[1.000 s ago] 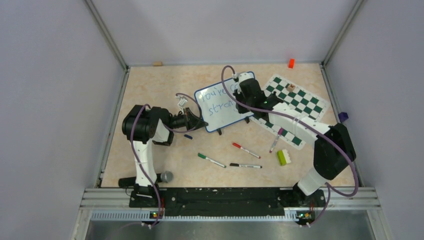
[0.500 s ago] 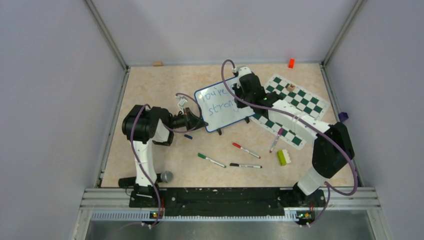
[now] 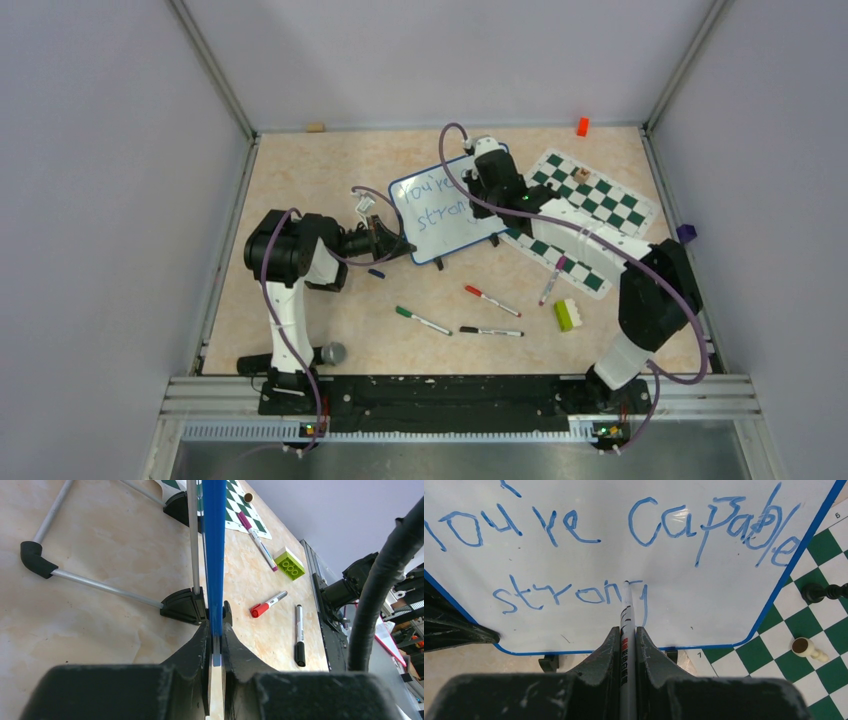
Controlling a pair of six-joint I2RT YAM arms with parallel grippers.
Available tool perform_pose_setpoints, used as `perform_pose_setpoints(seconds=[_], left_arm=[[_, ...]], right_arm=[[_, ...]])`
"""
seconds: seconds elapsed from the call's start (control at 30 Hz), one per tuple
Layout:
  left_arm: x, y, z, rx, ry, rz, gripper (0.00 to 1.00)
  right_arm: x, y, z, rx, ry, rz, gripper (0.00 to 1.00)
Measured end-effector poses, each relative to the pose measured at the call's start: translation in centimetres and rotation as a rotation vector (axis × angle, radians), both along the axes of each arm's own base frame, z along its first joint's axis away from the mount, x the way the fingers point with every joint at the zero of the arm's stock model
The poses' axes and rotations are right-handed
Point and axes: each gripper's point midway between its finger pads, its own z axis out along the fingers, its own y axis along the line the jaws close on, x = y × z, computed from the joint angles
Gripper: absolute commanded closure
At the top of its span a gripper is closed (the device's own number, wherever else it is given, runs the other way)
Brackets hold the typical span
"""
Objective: Write a sentence on the whiteboard
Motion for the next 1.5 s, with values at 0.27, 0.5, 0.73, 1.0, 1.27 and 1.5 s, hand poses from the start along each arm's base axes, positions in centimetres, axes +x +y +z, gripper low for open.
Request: perform_pose_setpoints(seconds=[0.27, 0.5, 0.73, 1.0, 1.27, 1.5], left_arm=[[0.0, 0.0, 0.0, 0.0, 0.001, 0.0, 0.94], [0.0, 0.0, 0.0, 0.0, 0.001, 0.0, 0.94], [0.0, 0.0, 0.0, 0.0, 0.001, 0.001, 0.94], [0.0, 0.0, 0.0, 0.0, 0.001, 0.001, 0.94], [0.0, 0.0, 0.0, 0.0, 0.0, 0.0, 0.93], [0.0, 0.0, 0.0, 0.0, 0.002, 0.002, 0.83]], right_arm=[[0.0, 0.0, -0.8, -0.012, 0.014, -0.002, 1.0], [0.0, -0.1, -0.8, -0.014, 0.014, -0.005, 1.0], [-0.2, -0.6, -1.4, -0.032, 0.025, -0.015, 1.0], [-0.2, -0.9, -1.4, -0.042, 0.024, -0.028, 1.0], [-0.6, -1.9, -1.5, -0.05, 0.021, -0.047, 1.0], [-2.5, -3.2, 1.9, 0.052, -0.085, -0.053, 1.0]])
